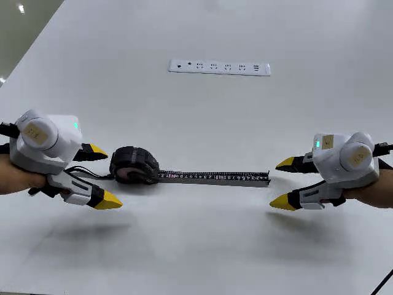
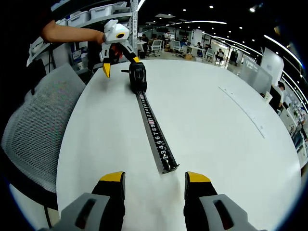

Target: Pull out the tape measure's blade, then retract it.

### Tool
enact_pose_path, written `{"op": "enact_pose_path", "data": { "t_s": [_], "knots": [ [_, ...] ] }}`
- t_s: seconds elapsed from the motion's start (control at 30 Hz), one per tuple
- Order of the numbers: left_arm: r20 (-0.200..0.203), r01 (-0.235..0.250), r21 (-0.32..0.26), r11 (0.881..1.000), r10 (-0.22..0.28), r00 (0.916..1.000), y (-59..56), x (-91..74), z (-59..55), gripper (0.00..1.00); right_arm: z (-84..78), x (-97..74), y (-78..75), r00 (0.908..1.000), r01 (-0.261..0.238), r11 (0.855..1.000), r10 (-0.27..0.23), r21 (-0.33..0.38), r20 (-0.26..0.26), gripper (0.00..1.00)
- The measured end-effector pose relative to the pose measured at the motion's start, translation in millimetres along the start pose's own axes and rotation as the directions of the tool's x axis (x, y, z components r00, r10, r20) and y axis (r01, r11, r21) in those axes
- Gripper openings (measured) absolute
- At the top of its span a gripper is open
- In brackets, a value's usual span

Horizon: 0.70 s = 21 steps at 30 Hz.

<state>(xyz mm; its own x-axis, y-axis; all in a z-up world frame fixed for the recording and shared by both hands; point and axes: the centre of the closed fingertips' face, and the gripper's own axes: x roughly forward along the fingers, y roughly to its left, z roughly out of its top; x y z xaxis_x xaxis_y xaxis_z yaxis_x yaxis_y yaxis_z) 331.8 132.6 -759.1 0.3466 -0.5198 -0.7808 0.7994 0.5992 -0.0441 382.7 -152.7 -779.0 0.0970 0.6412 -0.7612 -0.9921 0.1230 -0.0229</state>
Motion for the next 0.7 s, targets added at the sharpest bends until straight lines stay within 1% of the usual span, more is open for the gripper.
{"op": "enact_pose_path", "data": {
  "t_s": [0.27, 0.37, 0.47, 0.6, 0.7],
  "knots": [
    [0.045, -0.025, -0.061, 0.998, 0.028, 0.9986, -8.1, -2.4, -2.0, 0.72, -1.5, -3.8, 7.9, 0.9995, 0.022, 0.998, -0.023, 0.05, 0.021, 0.53],
    [0.059, -0.028, -0.083, 0.996, 0.033, 0.9977, -15.5, -3.2, -2.8, 0.72, -0.2, -5.0, 12.4, 0.9989, 0.032, 0.997, -0.034, 0.067, 0.032, 0.54],
    [0.078, -0.032, -0.102, 0.994, 0.04, 0.9962, -19.7, -3.7, -2.0, 0.73, 0.7, -5.6, 15.1, 0.9981, 0.041, 0.996, -0.045, 0.083, 0.042, 0.56],
    [0.101, -0.041, -0.133, 0.99, 0.054, 0.9934, -25.7, -2.8, -1.8, 0.75, 0.6, -6.0, 19.6, 0.9968, 0.054, 0.992, -0.06, 0.11, 0.052, 0.6],
    [0.127, -0.062, -0.152, 0.986, 0.082, 0.9885, -28.1, -3.2, 0.1, 0.79, 0.3, -6.5, 22.8, 0.9955, 0.063, 0.99, -0.071, 0.129, 0.062, 0.61]
  ]
}}
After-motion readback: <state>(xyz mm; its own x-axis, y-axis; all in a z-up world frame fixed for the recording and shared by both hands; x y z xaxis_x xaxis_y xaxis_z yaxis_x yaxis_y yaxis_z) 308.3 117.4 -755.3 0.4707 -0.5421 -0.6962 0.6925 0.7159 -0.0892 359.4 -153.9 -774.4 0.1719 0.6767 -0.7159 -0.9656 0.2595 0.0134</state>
